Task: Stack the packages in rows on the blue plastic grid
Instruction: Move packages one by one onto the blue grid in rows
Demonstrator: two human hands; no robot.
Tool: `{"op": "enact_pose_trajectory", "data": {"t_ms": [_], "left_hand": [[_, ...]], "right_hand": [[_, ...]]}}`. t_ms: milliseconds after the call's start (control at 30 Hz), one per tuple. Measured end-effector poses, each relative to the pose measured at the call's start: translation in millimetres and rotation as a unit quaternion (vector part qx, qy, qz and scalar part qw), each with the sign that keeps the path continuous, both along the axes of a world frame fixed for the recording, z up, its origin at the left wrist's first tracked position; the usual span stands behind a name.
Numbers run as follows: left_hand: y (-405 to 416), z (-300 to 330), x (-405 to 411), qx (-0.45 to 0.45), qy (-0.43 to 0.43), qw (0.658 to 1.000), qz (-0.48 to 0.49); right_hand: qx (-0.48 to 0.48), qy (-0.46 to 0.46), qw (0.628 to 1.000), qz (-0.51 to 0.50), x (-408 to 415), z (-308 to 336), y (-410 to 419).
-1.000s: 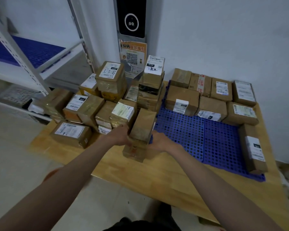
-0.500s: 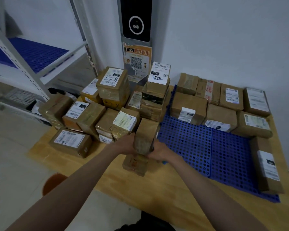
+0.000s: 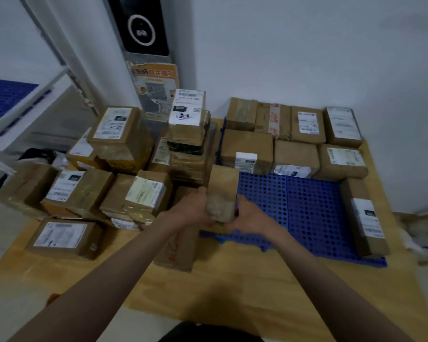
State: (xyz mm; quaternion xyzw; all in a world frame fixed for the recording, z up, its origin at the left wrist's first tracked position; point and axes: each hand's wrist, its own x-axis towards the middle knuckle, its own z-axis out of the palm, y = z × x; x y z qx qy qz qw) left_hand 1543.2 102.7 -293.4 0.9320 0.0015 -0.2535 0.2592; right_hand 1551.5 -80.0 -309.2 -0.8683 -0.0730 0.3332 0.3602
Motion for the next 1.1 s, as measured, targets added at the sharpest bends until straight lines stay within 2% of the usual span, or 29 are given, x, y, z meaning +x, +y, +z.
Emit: {"op": "enact_pose_trajectory", "data": {"t_ms": [100, 333, 600, 833, 1100], "left_hand": [[-30, -2, 11, 0.02, 0.005, 0.998, -0.058], [-84, -21, 20, -0.018, 0.049, 0.984, -0.169], [-143, -42, 4, -0.03, 0.049, 0.969, -0.239], [-189, -51, 10, -0.006, 0.072, 0.965, -0.252], [-251, -63, 48, -0.005, 0.1, 0.973, -0.209]], "right_hand": [[-0.016, 0.017, 0.999, -0.04, -1, -2, -30], [-0.038, 0.009, 0.99, -0.137, -37, -2, -77], [-0.1, 0.035, 0.972, -0.208, -75, -4, -124], [-0.11, 0.058, 0.967, -0.221, -71, -17, -165], [-0.102, 0.059, 0.972, -0.201, -24, -36, -228]]}}
